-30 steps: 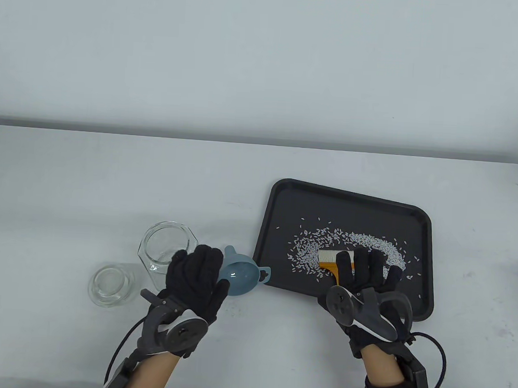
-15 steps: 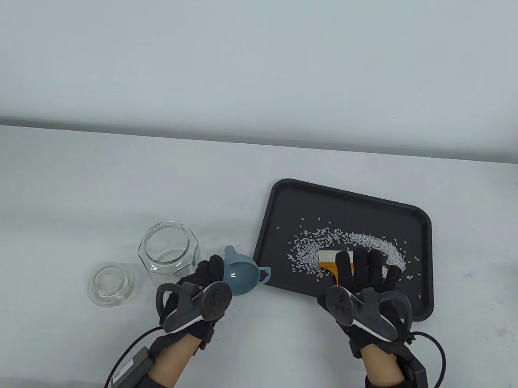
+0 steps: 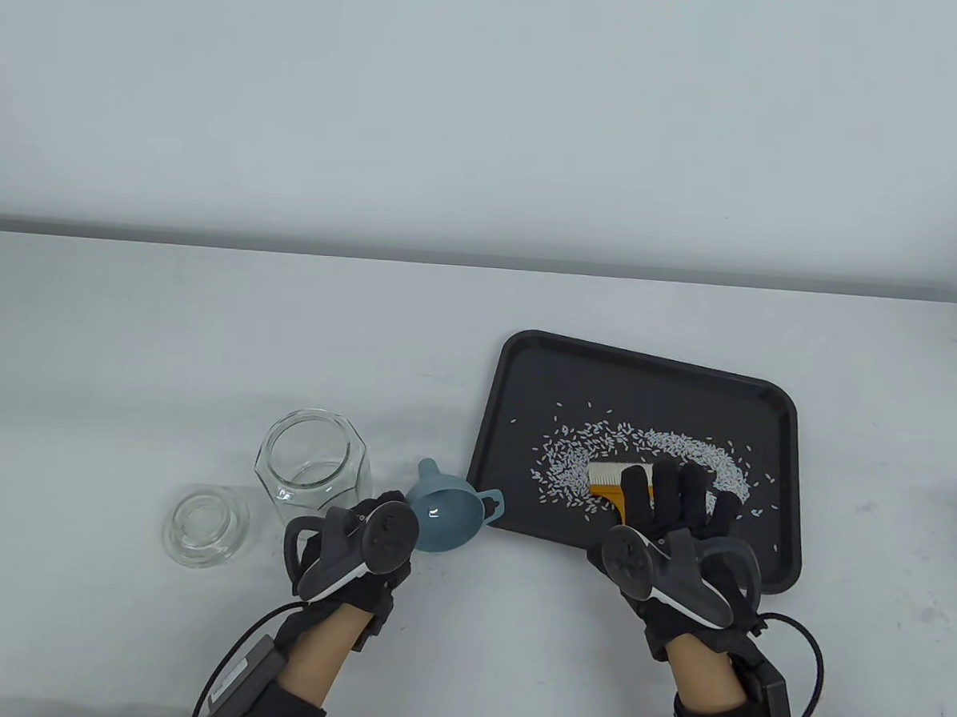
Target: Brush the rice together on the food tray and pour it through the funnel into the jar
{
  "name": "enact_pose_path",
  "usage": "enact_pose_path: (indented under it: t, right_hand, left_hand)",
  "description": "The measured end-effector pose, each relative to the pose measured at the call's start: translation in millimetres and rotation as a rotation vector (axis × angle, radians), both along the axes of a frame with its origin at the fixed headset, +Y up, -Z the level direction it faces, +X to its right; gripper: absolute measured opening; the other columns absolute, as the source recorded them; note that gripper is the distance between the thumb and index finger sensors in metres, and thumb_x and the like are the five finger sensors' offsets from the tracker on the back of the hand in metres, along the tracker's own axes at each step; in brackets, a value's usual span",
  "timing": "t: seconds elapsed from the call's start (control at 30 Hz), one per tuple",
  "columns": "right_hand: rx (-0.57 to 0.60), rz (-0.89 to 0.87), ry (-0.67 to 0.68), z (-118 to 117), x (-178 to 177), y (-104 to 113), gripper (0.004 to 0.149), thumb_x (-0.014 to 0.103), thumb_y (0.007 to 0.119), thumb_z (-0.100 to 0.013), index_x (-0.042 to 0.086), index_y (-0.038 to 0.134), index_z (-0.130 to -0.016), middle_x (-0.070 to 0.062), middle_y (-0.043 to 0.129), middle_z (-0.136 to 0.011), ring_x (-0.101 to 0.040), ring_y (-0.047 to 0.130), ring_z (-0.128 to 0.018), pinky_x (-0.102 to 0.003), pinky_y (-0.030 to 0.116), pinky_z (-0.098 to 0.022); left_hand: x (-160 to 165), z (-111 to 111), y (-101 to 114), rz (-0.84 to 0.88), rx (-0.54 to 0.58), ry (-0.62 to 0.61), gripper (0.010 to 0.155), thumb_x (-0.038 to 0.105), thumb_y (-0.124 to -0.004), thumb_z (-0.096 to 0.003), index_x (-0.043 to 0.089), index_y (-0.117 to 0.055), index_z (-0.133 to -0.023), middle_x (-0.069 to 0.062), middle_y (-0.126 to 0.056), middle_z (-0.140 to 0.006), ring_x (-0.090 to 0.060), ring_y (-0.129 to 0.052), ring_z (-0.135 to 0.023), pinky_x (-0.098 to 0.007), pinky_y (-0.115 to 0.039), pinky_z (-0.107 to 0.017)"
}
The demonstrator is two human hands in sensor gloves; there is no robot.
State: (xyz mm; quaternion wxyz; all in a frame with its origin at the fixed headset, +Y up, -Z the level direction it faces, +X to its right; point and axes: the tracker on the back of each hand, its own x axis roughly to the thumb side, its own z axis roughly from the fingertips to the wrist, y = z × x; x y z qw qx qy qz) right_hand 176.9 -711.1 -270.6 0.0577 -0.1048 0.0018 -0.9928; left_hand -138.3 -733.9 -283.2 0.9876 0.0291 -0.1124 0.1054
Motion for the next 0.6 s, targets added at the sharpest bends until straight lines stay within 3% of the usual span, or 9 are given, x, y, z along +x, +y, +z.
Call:
enact_pose_path:
  t: [0.1, 0.27, 0.43, 0.6]
  right_hand:
    - [0.004, -0.006, -0.002, 0.2, 0.2, 0.2, 0.092, 0.063, 0.059, -0.048, 0.004, 0.021, -0.108, -0.033, 0.023, -0.111, -0.066, 0.024, -0.099, -0.083, 0.021, -0.055]
    - [0.006, -0.014, -0.008, 0.2, 1.6, 1.0, 0.092, 0.063, 0.059, -0.048, 0.004, 0.022, -0.108, -0.033, 0.024, -0.111, -0.067, 0.025, -0.099, -0.083, 0.022, -0.054]
    - [0.012, -0.012, -0.009, 0.1, 1.8, 1.3, 0.091, 0.063, 0.059, -0.048, 0.004, 0.022, -0.108, -0.033, 0.024, -0.111, -0.067, 0.025, -0.099, -0.083, 0.022, -0.055]
    - [0.019, -0.007, -0.006, 0.2, 1.3, 1.3, 0.091, 0.062, 0.059, -0.048, 0.004, 0.023, -0.108, -0.033, 0.024, -0.111, -0.067, 0.025, -0.099, -0.083, 0.022, -0.055]
  left_hand:
    - [-2.4, 3.0, 4.3, 0.071, 0.033, -0.028, 0.051, 0.032, -0.074, -0.0509, -0.008, -0.08, -0.082, -0.024, -0.098, -0.06, -0.028, -0.107, -0.028, -0.055, -0.083, -0.043]
    - [-14.0, 17.5, 29.8, 0.362, 0.091, -0.035, 0.05, 0.032, -0.073, -0.0512, -0.008, -0.08, -0.081, -0.024, -0.098, -0.059, -0.029, -0.107, -0.028, -0.057, -0.082, -0.044]
    - [-43.7, 36.6, 65.4, 0.592, 0.259, -0.018, 0.05, 0.032, -0.072, -0.0518, -0.008, -0.079, -0.081, -0.024, -0.097, -0.059, -0.029, -0.106, -0.028, -0.057, -0.081, -0.045]
    - [-81.9, 48.5, 80.3, 0.726, 0.396, 0.068, 0.051, 0.033, -0.071, -0.0523, -0.008, -0.078, -0.081, -0.023, -0.096, -0.058, -0.029, -0.104, -0.027, -0.057, -0.08, -0.045]
